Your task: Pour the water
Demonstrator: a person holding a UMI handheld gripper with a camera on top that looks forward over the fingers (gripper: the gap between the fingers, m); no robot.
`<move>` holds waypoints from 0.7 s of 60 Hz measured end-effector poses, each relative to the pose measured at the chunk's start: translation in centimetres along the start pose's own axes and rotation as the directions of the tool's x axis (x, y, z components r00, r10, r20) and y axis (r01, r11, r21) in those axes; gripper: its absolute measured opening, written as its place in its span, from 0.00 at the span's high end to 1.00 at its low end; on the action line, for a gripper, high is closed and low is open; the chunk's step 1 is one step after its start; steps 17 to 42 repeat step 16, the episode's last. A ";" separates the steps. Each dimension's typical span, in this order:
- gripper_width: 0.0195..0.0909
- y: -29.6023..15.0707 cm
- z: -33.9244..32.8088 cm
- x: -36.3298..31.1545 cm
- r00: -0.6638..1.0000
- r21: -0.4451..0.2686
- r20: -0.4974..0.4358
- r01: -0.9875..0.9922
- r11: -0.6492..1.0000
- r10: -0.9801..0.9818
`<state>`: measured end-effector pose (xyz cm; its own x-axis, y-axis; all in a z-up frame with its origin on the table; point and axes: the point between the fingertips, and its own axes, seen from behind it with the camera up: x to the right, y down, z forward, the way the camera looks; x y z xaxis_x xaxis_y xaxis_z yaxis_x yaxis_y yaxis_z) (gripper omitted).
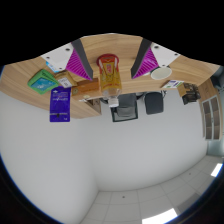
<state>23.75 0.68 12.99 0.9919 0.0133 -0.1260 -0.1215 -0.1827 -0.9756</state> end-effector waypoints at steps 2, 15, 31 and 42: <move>0.09 -0.2 -1.8 -0.6 1.000 0.008 0.013 -0.008 1.000 0.008; 0.10 0.2 -13.2 -3.6 0.997 0.049 0.077 -0.022 0.999 0.018; 0.09 0.3 -14.0 -4.0 0.996 0.054 0.084 -0.018 0.998 0.013; 0.09 0.3 -14.0 -4.0 0.996 0.054 0.084 -0.018 0.998 0.013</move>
